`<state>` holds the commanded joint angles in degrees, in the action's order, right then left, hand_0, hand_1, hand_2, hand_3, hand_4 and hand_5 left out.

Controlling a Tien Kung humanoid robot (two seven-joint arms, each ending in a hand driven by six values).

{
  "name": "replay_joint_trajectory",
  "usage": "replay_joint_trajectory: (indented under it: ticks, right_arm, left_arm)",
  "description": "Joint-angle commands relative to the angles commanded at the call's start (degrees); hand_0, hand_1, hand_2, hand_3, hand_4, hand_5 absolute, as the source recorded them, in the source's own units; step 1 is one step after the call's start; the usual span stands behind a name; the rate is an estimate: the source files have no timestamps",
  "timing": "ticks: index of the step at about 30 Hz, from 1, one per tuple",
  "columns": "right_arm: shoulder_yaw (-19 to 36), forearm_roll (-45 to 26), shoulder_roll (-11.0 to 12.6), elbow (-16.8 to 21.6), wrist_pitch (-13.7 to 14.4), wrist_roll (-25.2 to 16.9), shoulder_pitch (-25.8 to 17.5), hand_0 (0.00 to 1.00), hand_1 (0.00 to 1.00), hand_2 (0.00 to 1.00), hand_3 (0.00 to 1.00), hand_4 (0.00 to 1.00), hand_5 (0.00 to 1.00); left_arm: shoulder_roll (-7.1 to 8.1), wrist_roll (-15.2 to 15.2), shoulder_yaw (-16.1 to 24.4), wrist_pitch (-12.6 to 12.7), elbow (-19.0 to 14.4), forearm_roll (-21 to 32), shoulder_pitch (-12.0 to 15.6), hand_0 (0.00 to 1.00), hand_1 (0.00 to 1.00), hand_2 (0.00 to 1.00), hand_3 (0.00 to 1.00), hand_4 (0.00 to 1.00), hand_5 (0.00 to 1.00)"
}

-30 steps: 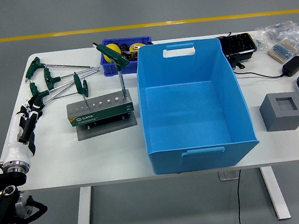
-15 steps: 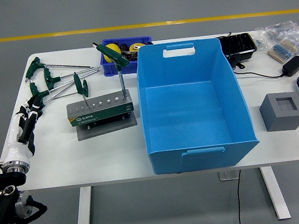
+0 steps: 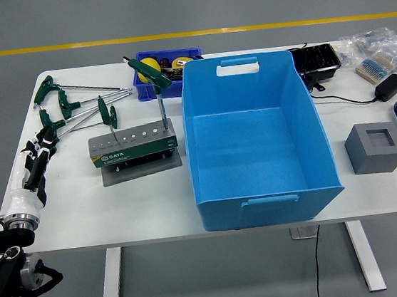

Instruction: Lift tool from toolbox,place it in box,lift tool from toolbox,place it in box

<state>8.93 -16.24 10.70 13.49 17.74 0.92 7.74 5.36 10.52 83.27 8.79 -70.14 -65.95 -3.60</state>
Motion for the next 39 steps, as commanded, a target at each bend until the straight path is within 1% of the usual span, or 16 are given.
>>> replay_joint_trajectory:
  ticks: [15,26,29,33,34,35,38,39]
  right_arm:
    - [0.36,0.49,-0.18,-0.02,0.11,0.28,-0.35,0.678,0.635,0.713,0.563,0.790,0.725]
    - [0.94,1.55,-0.18,0.00,0.25,0.56,-0.57,0.678,0.638,0.714,0.563,0.790,0.724]
    - [1.01,1.63,-0.20,0.00,0.28,0.60,-0.58,0.679,0.638,0.713,0.563,0.789,0.723]
    - [1.05,1.71,-0.20,0.01,0.30,0.63,-0.61,0.679,0.638,0.713,0.563,0.789,0.723]
    - [1.08,1.75,-0.20,0.00,0.31,0.65,-0.61,0.679,0.638,0.713,0.563,0.789,0.723]
    - [1.13,1.82,-0.20,0.01,0.33,0.68,-0.62,0.679,0.638,0.714,0.563,0.790,0.723]
    - [1.04,1.63,-0.16,0.01,0.30,0.65,-0.65,0.679,0.638,0.714,0.563,0.790,0.723]
    - [0.94,1.44,-0.14,0.01,0.29,0.61,-0.62,0.679,0.638,0.714,0.563,0.790,0.723]
  left_arm:
    - [0.17,0.00,-0.15,-0.04,-0.10,-0.09,0.28,0.920,0.904,0.998,0.885,0.875,0.768]
    - [1.28,-0.06,-0.42,-0.15,-1.25,-6.26,-0.76,0.920,0.905,0.998,0.884,0.875,0.764]
    - [2.02,-0.15,-0.64,-0.22,-1.60,-8.11,-1.55,0.921,0.907,0.998,0.885,0.875,0.755]
    - [3.60,-0.28,-0.81,-0.22,-2.81,-11.92,-3.27,0.921,0.907,0.998,0.885,0.875,0.755]
    - [4.06,-0.26,-0.83,-0.17,-3.25,-13.31,-3.78,0.921,0.907,0.998,0.885,0.875,0.755]
    - [4.54,-0.21,-0.89,-0.10,-3.71,-14.78,-4.30,0.936,0.934,0.998,0.893,0.891,0.721]
    - [6.25,0.06,-1.39,0.29,-5.18,-19.47,-6.22,0.936,0.934,0.998,0.893,0.891,0.721]
    - [7.12,0.21,-1.91,0.42,-5.78,-21.32,-7.24,0.936,0.934,0.998,0.893,0.891,0.721]
